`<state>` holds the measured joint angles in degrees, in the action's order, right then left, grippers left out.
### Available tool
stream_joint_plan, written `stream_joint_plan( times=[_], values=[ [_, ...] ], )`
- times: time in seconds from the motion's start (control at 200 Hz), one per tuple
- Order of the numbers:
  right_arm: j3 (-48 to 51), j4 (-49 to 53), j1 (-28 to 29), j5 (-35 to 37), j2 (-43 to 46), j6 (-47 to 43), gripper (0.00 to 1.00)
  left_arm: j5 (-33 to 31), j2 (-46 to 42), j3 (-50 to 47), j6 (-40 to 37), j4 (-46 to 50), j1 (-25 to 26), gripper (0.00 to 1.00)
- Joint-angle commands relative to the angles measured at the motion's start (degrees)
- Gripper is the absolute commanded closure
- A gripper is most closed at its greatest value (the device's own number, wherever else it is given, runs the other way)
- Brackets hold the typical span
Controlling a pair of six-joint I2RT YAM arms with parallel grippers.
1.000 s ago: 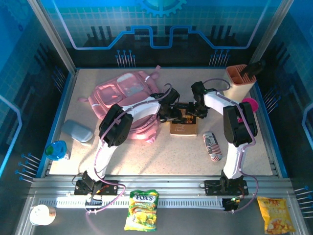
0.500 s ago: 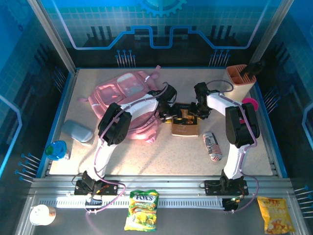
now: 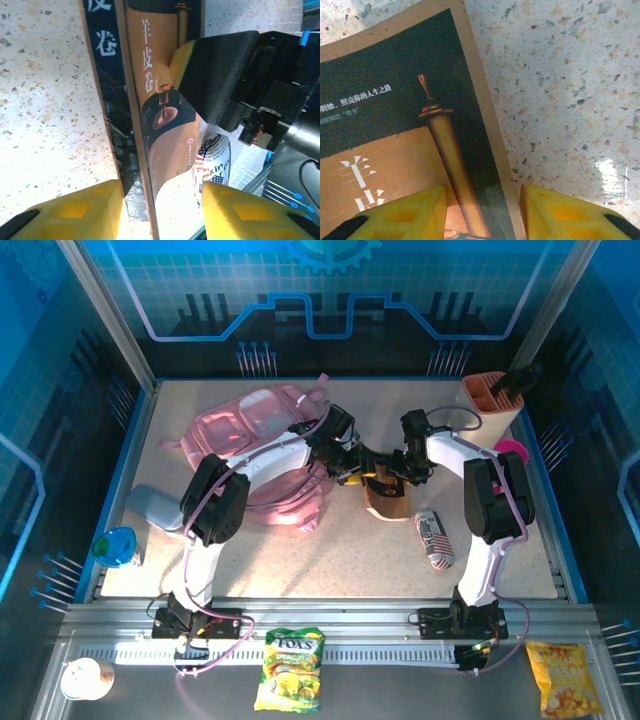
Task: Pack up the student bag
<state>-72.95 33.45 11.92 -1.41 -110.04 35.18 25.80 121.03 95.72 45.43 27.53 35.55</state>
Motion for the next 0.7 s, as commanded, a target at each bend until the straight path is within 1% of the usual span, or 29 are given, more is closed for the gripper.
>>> stream_joint_plan(
  times=[0.0, 0.465, 0.61, 0.695],
  values=[
    [1.9, 0.9, 0.5, -3.3, -0.8, 2.2, 0.59, 5.3, 1.9, -0.3, 3.6, -3.8, 0.4, 0.57],
    [2.0, 0.7, 0.5, -3.7, -0.9, 2.3, 0.63, 5.0, 4.6, 1.7, 4.2, -4.1, 0.3, 0.62],
    [2.2, 0.4, 0.4, -4.0, -0.7, 2.3, 0.63, 5.0, 5.1, 2.4, 4.1, -3.5, 0.2, 0.69],
    [3.0, -0.6, 0.2, -4.2, 0.3, 2.7, 0.61, 4.4, 4.2, 2.4, 3.4, -3.0, -0.1, 0.75]
  ],
)
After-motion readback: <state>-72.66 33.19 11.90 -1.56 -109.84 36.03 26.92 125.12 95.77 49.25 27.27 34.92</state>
